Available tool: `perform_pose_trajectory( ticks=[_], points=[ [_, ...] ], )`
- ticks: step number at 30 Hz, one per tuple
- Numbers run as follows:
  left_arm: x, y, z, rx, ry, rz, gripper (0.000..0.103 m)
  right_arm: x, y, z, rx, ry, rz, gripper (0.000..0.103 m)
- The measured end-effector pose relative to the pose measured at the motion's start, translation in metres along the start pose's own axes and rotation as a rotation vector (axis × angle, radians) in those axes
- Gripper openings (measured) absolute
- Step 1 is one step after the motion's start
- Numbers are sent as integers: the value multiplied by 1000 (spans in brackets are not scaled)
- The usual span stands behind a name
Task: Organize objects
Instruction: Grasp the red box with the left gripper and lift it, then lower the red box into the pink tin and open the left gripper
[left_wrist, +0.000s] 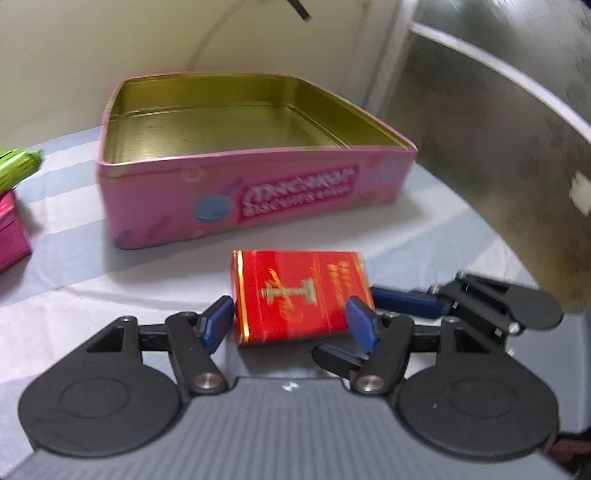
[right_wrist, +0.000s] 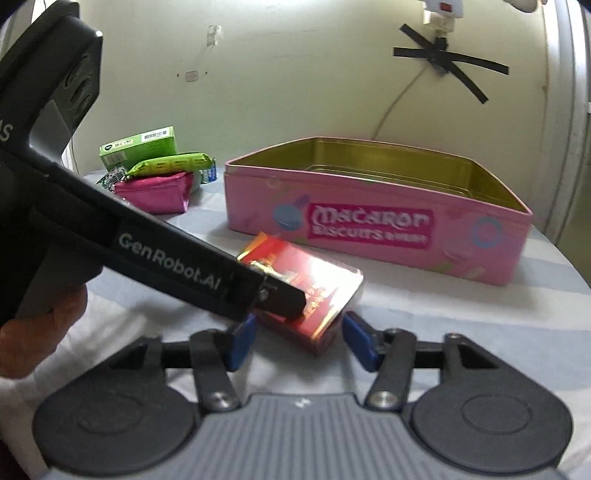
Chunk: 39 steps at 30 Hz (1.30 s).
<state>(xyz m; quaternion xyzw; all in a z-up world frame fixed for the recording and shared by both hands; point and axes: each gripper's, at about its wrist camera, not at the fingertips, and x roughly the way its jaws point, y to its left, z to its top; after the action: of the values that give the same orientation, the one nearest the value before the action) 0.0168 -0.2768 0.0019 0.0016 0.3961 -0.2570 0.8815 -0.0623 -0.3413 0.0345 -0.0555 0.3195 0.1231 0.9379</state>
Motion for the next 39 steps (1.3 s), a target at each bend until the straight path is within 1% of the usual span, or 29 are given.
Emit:
perform_pose_trajectory(
  ticks=[1, 2, 3, 4, 5, 7, 9, 10, 11, 12, 13, 14, 15, 16, 19, 21, 24, 27, 28, 30, 32, 33, 36, 37, 39],
  points=[
    [-2, 0, 2, 4, -4, -1, 69, -1, 0, -2, 21, 2, -15, 71],
    [-4, 1, 3, 5, -13, 6, 69, -2, -3, -7, 30, -4, -18, 72],
    [-9, 4, 1, 10, -30, 8, 71, -3, 2, -9, 35, -21, -38, 75],
    [-12, 8, 1, 7, -46, 14, 77, -6, -2, -10, 50, -28, -20, 77],
    [-18, 14, 3, -14, -60, 21, 78, -7, -6, -9, 61, -42, -2, 78],
    [-21, 26, 6, -56, -66, 18, 78, -1, -13, -11, 100, -47, 52, 78],
    [-18, 32, 8, -103, -46, -21, 77, 5, -9, -10, 112, -49, 60, 78],
    [-13, 33, 7, -117, -32, -47, 71, 9, -12, -9, 109, -46, 70, 78],
    [-8, 33, 5, -118, -14, -73, 65, 10, -4, -7, 93, -50, 48, 78],
    [-2, 31, 5, -112, 13, -92, 56, 12, -3, -7, 86, -47, 40, 77],
    [3, 29, 5, -103, 36, -106, 55, 12, -3, -6, 81, -42, 35, 73],
    [6, 26, 3, -88, 23, -113, 55, 11, 1, -6, 83, -38, 30, 72],
    [10, 19, 2, -67, 18, -97, 56, 11, 1, -8, 86, -35, 18, 70],
    [13, 12, 3, -51, 24, -100, 56, 9, 0, -10, 75, -33, -4, 70],
    [24, -12, 2, -14, 54, -146, 56, -4, -14, -17, 64, -31, -68, 70],
    [30, -30, -1, 26, 58, -173, 56, -13, -30, -30, 97, -37, -74, 70],
    [37, -56, -2, 85, 67, -212, 56, -30, -44, -43, 126, -45, -120, 70],
    [41, -77, 4, 134, 77, -228, 56, -45, -55, -51, 166, -91, -154, 70],
    [39, -82, 10, 144, 64, -231, 56, -50, -58, -49, 165, -120, -167, 71],
    [34, -87, 20, 177, 19, -231, 56, -60, -59, -36, 113, -179, -218, 71],
    [26, -89, 44, 190, -41, -220, 56, -64, -62, -13, 63, -249, -259, 71],
    [23, -89, 56, 190, -72, -207, 56, -64, -66, -2, 50, -280, -264, 71],
    [20, -85, 88, 196, -164, -148, 58, -58, -84, 34, 47, -365, -251, 70],
    [26, -83, 96, 203, -182, -121, 58, -49, -93, 46, 56, -374, -236, 70],
    [40, -69, 108, 185, -192, -75, 58, -22, -108, 59, 85, -361, -196, 70]
  ],
)
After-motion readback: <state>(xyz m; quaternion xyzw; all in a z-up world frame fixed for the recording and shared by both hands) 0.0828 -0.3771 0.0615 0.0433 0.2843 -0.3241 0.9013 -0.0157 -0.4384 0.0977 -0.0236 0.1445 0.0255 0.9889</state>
